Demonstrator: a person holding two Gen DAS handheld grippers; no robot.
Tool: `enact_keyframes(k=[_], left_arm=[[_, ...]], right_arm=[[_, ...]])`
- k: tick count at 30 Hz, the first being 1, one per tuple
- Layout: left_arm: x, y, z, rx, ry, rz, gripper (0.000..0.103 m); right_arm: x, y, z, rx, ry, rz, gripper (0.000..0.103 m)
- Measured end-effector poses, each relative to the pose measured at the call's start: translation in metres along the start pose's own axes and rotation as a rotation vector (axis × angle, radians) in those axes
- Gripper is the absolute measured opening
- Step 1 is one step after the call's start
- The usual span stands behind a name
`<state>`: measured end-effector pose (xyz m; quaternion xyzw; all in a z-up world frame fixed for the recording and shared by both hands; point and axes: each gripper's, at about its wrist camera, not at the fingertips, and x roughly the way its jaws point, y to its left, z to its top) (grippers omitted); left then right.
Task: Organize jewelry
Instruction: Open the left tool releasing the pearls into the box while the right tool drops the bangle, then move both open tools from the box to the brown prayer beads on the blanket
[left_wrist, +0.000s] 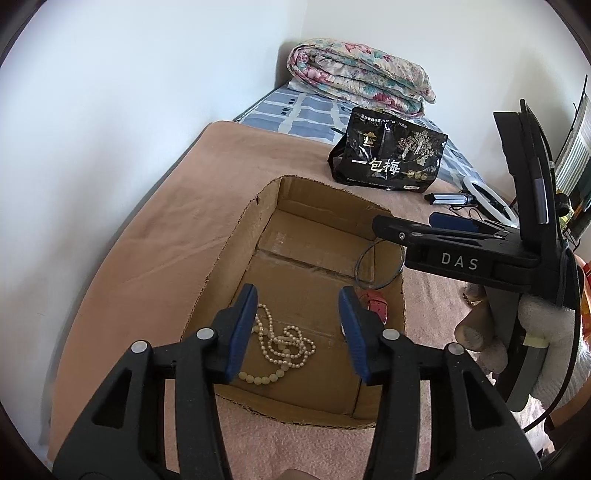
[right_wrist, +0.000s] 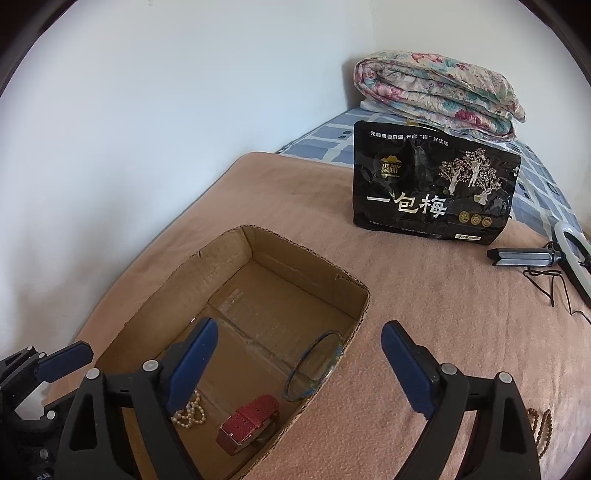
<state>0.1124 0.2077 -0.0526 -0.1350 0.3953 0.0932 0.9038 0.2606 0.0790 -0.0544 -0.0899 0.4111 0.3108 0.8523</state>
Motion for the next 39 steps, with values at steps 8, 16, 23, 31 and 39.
enact_keyframes(k=[8,16,23,31,39], left_arm=[[-0.002,-0.005,0.001,0.018,-0.004,-0.003,0.047],[-0.009,-0.016,0.0,0.038,-0.021,0.002,0.047],[-0.015,-0.028,0.0,0.048,-0.035,-0.006,0.047],[-0.018,-0.048,0.0,0.079,-0.038,-0.015,0.047],[-0.018,-0.079,-0.004,0.119,-0.035,-0.062,0.047]], right_arm=[[-0.014,-0.005,-0.001,0.007,-0.023,-0.008,0.092],[-0.036,-0.017,-0.006,0.029,-0.046,-0.026,0.092],[-0.058,-0.03,-0.013,0.035,-0.065,-0.046,0.092],[-0.089,-0.054,-0.027,0.056,-0.103,-0.08,0.091],[-0.127,-0.103,-0.053,0.142,-0.1,-0.093,0.091]])
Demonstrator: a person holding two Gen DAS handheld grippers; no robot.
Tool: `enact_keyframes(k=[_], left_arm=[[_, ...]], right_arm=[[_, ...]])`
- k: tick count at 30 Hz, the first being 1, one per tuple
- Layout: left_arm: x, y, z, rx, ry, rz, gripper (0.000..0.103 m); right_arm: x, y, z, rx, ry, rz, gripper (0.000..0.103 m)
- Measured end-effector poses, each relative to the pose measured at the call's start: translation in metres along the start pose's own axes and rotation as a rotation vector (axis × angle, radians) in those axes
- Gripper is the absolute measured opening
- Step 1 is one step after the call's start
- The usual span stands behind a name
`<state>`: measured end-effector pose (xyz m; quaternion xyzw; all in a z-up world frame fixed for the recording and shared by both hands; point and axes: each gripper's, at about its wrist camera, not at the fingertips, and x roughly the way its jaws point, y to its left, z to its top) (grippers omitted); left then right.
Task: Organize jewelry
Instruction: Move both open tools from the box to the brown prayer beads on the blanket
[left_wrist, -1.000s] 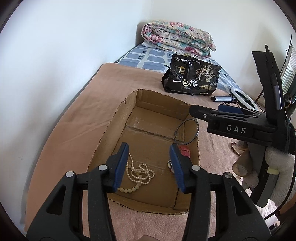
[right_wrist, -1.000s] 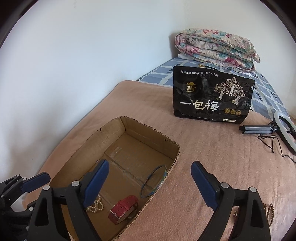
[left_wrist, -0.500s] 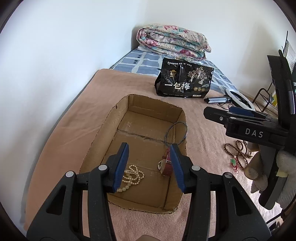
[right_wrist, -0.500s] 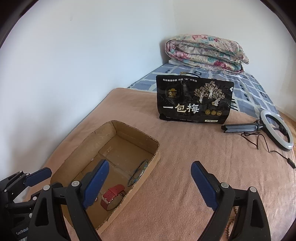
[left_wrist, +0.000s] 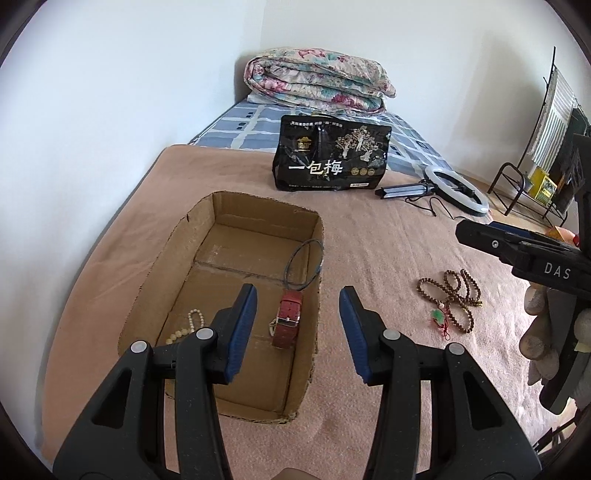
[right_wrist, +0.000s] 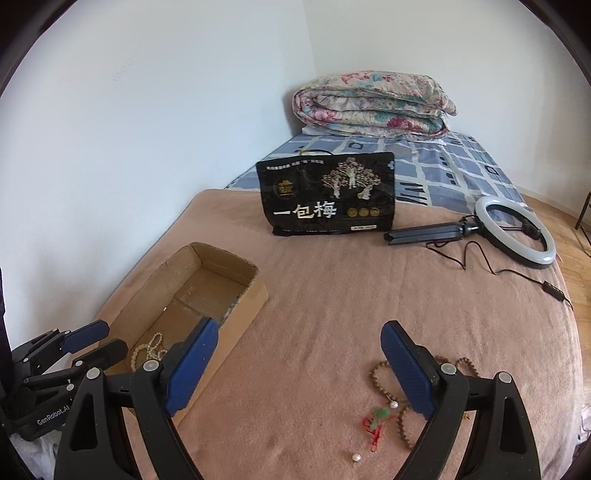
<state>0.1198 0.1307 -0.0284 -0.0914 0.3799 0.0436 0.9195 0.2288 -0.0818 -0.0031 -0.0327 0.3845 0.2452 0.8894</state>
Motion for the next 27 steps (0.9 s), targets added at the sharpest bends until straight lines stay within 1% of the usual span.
enact_keyframes(k=[6,11,14,16,18,23,27], left_arm=[[0.006,-0.037,-0.001,0.064,-0.013,-0.039,0.047],[0.017,-0.064,-0.003,0.076,-0.004,-0.095,0.047],[0.025,-0.082,-0.004,0.102,0.01,-0.124,0.047],[0.031,-0.094,-0.007,0.125,0.026,-0.143,0.047],[0.037,-0.104,-0.01,0.138,0.05,-0.163,0.047],[0.059,-0.12,-0.018,0.146,0.119,-0.204,0.047],[0.075,-0.133,-0.025,0.168,0.163,-0.223,0.047]], right_arm=[[-0.032,-0.048,-0.016,0.008,-0.033,-0.111,0.091],[-0.051,-0.091,-0.03,0.088,-0.042,-0.126,0.091],[-0.056,-0.109,-0.037,0.101,-0.045,-0.149,0.091],[-0.057,-0.118,-0.043,0.105,-0.043,-0.154,0.091],[-0.056,-0.127,-0.049,0.117,-0.039,-0.142,0.091],[-0.049,-0.145,-0.064,0.143,-0.018,-0.113,0.091],[-0.043,-0.152,-0.074,0.116,-0.006,-0.154,0.091]])
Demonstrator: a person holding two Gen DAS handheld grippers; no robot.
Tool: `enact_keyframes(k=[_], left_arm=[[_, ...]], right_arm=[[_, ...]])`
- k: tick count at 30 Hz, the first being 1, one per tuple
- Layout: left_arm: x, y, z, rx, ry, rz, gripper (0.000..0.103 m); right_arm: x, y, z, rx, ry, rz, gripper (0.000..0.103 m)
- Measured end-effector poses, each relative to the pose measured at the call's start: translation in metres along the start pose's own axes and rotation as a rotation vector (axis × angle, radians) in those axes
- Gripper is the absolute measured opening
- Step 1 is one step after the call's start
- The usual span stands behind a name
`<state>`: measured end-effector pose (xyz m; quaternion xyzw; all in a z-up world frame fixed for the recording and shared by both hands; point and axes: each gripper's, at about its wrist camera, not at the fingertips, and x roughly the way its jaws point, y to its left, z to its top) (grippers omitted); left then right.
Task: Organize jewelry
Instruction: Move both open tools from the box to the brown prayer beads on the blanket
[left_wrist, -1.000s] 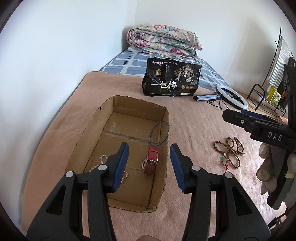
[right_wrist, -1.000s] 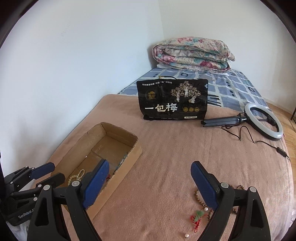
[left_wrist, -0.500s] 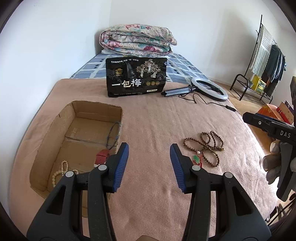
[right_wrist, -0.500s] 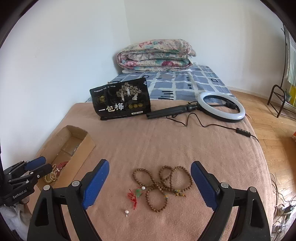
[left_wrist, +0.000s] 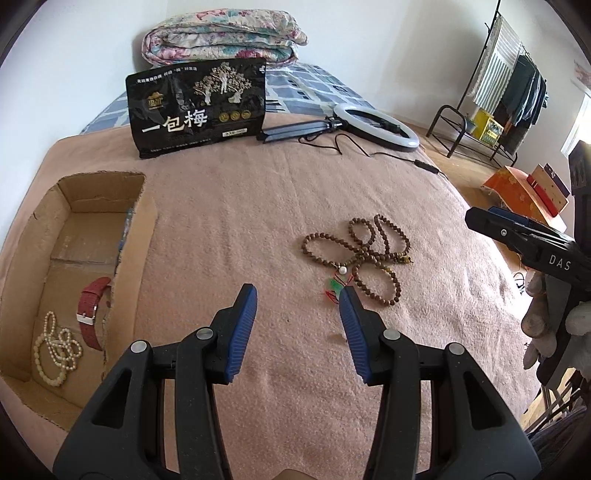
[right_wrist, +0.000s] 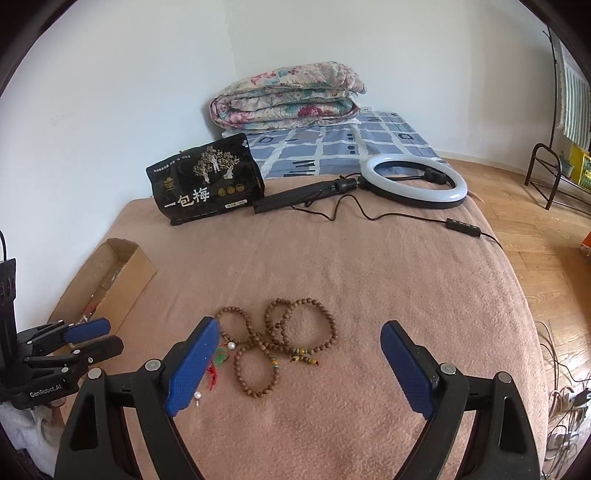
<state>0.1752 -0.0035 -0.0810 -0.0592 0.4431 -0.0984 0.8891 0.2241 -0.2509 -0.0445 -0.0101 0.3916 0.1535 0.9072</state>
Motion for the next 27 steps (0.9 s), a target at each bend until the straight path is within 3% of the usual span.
enact_keyframes(k=[10,14,19,21,27], left_arm=[[0.043,-0.022,-0.003,0.047,0.108,-0.073,0.047],[0.06,-0.031,-0.006,0.061,0.143,-0.095,0.047],[0.075,-0.049,-0.004,0.157,0.146,-0.046,0.047],[0.081,-0.05,-0.004,0.165,0.156,-0.041,0.04],[0.097,-0.049,-0.002,0.177,0.184,-0.023,0.032]], right_arm=[[0.025,-0.011,-0.011,-0.049,0.12,-0.048,0.091],[0.028,-0.018,-0.014,-0.058,0.139,-0.006,0.09],[0.033,-0.018,-0.015,-0.071,0.147,0.059,0.09],[0.04,-0.017,-0.018,-0.073,0.174,0.08,0.09],[0.054,-0.013,-0.024,-0.099,0.202,0.087,0.09]])
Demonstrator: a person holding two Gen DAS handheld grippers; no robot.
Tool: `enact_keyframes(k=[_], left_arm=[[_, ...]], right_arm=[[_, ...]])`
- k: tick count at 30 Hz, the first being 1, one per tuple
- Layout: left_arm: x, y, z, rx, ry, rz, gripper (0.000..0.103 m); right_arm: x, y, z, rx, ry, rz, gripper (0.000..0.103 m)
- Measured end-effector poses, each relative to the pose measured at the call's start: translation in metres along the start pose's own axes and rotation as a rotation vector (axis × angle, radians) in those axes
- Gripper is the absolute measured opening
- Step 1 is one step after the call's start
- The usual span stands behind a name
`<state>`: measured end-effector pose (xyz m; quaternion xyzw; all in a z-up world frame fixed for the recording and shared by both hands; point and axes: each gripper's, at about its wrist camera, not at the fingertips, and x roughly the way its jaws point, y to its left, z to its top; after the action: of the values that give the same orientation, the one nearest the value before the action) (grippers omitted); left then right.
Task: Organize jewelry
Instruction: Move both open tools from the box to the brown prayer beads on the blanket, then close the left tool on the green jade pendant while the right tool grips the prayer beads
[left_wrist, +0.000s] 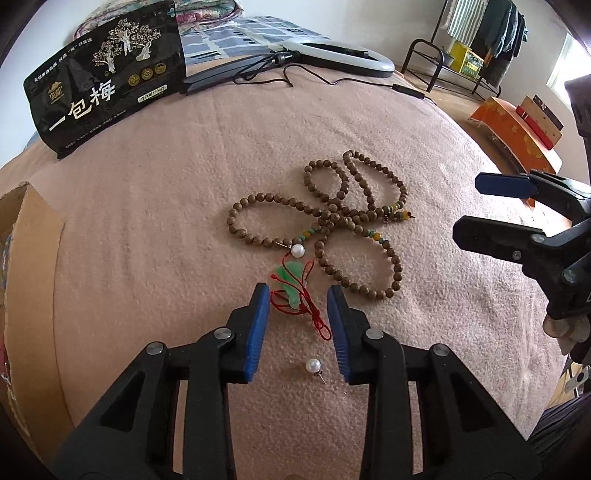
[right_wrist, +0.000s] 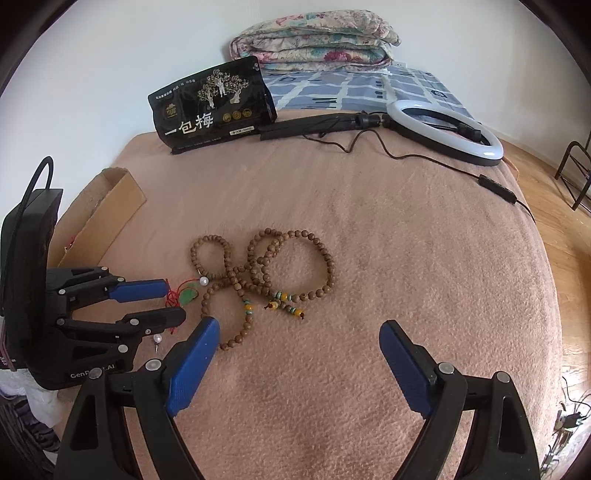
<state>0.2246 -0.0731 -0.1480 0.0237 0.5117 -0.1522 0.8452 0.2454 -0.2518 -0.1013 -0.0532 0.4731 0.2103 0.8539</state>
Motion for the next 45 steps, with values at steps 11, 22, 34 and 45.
enact_keyframes(k=[11,22,34,45], left_arm=[[0.014,0.003,0.004,0.001,0.013,0.003,0.03],[0.016,0.017,0.006,-0.031,0.006,0.025,0.015],[0.012,0.031,0.002,-0.047,0.0,0.038,0.015],[0.01,0.039,-0.001,-0.071,-0.002,0.031,0.015]], right_arm=[[0.013,-0.008,0.002,0.03,0.013,0.005,0.09],[0.029,0.009,0.007,-0.054,0.025,0.005,0.09],[0.066,0.038,0.019,-0.235,0.087,-0.04,0.074],[0.085,0.046,0.025,-0.261,0.087,-0.024,0.065]])
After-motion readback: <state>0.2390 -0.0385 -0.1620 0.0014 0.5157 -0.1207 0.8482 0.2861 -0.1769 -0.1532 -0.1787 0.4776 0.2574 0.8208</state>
